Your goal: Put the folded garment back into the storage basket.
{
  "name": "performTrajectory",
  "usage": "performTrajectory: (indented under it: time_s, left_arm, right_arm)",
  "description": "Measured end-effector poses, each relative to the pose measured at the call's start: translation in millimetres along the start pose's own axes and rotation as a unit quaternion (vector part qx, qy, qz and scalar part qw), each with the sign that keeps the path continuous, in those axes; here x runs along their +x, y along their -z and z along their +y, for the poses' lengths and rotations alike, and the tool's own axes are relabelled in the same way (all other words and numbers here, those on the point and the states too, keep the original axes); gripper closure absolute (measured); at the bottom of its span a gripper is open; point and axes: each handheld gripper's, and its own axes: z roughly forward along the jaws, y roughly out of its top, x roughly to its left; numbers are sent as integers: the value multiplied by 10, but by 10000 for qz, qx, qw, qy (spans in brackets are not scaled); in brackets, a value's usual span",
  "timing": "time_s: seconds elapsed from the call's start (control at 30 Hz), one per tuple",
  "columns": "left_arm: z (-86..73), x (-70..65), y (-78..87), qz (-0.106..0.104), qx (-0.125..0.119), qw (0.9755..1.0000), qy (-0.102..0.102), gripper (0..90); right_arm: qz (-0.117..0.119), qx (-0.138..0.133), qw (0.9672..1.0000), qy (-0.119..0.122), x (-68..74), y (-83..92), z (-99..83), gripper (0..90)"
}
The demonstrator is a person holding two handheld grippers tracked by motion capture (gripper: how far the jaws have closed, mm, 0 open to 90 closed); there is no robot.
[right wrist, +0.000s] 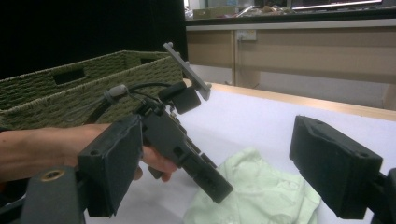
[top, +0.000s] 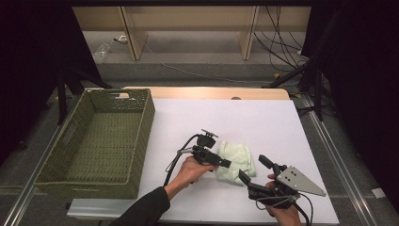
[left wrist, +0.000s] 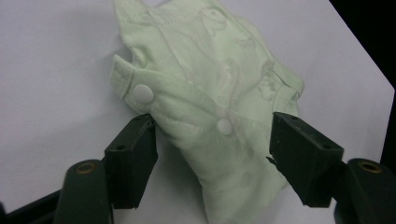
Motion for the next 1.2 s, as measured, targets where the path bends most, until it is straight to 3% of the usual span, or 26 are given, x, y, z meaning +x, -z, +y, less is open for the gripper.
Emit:
performTrajectory:
  time_s: [0.17,0.3,0.53,0.7,0.83,0.93,1.2]
  left_arm:
    - [-6,-22,-72,-94,74,9999,-6,370]
    - [6,-34,-101,-76,8,10000,-41,431]
    - [24,-16,-143,-260,-71,9996,-24,515]
    - [31,-5,-182,-278,-147,9995,-42,564]
    - [27,-21,-198,-209,-177,9995,-181,660]
    - [27,-17,-191,-274,-231,9992,-177,760]
    - [27,-74,-151,-275,-325,9978,-505,789]
  right_arm:
    - [9,-3,10000,-2,1,1,1,184]
    - [16,-4,10000,6,4,2,2,185]
    - [27,4,10000,19,6,2,2,187]
    - [32,5,10000,24,9,3,2,187]
    - [37,-16,10000,29,11,1,2,188]
    - [32,26,10000,41,8,5,0,188]
    - [64,14,10000,53,17,9,0,188]
